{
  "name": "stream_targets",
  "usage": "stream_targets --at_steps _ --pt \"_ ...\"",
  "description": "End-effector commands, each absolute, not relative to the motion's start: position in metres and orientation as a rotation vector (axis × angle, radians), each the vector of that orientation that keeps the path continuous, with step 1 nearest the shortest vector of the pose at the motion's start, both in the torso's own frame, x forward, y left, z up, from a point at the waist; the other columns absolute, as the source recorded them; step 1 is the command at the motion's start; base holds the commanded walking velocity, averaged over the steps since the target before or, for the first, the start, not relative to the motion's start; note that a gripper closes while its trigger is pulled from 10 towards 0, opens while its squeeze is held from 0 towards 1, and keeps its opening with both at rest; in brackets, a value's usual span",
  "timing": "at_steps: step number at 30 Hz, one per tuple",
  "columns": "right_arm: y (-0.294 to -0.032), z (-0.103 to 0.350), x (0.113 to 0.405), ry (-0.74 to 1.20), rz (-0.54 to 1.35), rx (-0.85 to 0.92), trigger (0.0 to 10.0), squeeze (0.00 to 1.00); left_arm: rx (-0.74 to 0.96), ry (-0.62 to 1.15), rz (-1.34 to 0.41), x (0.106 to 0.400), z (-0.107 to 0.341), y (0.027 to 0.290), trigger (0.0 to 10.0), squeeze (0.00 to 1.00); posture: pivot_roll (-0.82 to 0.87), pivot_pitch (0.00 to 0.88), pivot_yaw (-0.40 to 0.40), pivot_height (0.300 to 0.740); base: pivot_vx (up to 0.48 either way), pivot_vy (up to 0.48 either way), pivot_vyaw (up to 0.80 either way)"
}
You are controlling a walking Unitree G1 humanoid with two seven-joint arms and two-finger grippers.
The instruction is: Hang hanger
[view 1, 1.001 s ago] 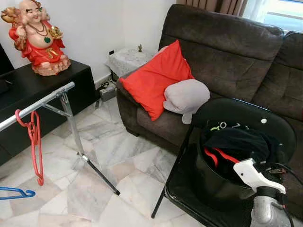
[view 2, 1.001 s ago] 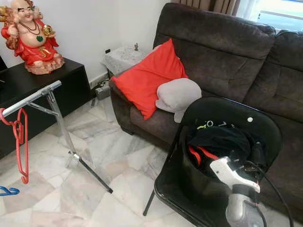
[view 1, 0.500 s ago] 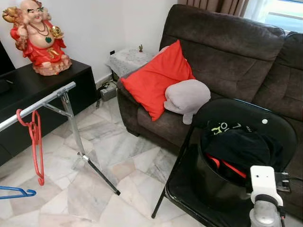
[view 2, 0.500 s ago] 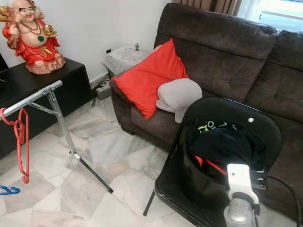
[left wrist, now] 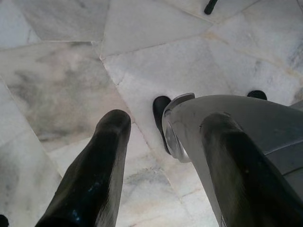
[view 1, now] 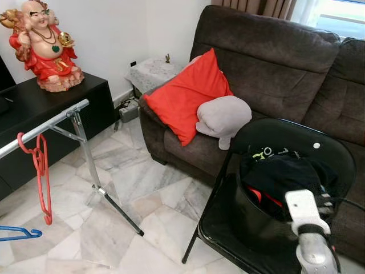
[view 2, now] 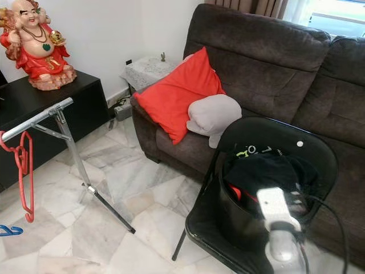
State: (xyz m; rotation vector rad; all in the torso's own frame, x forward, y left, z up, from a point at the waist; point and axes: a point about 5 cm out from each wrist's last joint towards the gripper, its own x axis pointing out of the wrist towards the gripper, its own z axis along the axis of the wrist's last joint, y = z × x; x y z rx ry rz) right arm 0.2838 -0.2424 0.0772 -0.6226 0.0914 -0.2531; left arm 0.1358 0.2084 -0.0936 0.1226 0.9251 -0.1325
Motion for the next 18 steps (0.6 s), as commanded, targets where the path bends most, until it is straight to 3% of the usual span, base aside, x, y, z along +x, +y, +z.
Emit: stream_targets --at_steps 1,8,18 --pt "-0.241 0.082 0.286 0.062 -0.242 -0.616 10.0 0.00 0.133 0.972 -0.145 0.126 -0.098 0.208 10.0 0.00 0.08 0.036 -0.010 0.740 0.000 0.000 0.00" --pt "-0.241 0.079 0.284 0.067 -0.218 -0.660 10.0 0.00 0.131 0.980 -0.141 0.123 -0.099 0.209 10.0 0.00 0.09 0.045 -0.012 0.740 0.000 0.000 0.00" --pt "-0.236 0.071 0.266 0.119 -0.105 -0.895 10.0 0.00 0.139 0.993 -0.143 0.121 -0.099 0.210 10.0 0.00 0.08 0.052 -0.010 0.740 0.000 0.000 0.00"
